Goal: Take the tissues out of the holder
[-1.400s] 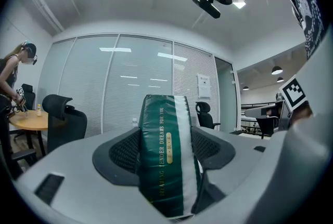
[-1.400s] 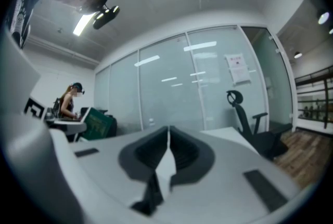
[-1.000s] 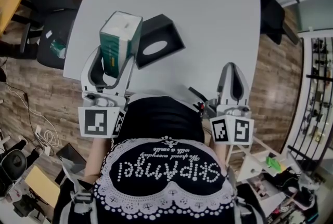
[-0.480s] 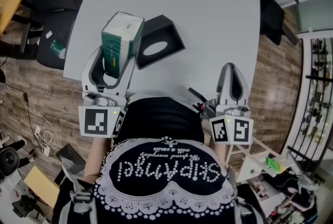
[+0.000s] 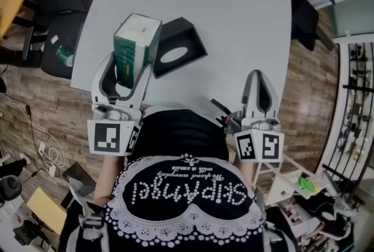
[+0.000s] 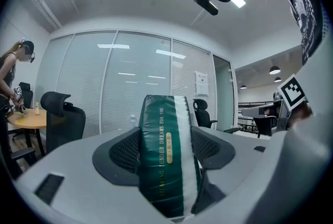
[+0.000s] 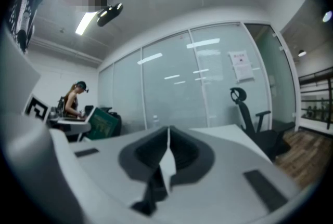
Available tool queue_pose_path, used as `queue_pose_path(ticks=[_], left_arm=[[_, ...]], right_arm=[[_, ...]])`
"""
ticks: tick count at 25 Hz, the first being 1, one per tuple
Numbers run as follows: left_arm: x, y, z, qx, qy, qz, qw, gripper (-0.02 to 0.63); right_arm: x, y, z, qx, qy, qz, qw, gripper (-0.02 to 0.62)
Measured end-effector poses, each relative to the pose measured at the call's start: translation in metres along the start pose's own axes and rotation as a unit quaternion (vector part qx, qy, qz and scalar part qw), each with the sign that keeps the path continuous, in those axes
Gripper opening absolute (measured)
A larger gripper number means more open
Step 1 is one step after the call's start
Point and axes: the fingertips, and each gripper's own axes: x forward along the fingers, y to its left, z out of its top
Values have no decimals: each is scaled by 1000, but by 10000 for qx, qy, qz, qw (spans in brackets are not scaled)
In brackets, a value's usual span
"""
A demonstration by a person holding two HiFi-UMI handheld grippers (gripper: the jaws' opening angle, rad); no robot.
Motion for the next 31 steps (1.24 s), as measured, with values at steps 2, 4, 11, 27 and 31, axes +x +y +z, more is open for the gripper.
queue_pose_path(ticks=[2, 4, 11, 27, 31], left_arm=[[0, 1, 1, 8, -13, 10, 10000, 328], [0, 2, 2, 12, -27, 25, 10000, 327], [0, 3, 3, 21, -38, 42, 10000, 327], [0, 2, 2, 11, -23, 19, 10000, 327], [-1, 3, 2, 5, -33, 21, 10000, 327]], right_arm=[[1, 0, 0, -13, 7, 17, 10000, 35], [1, 0, 0, -22, 15, 23, 10000, 35], [1, 0, -2, -46, 29, 3, 10000, 35], [0, 2, -4, -37, 86, -10, 10000, 35], [0, 2, -5, -35, 102, -11, 9999, 35]])
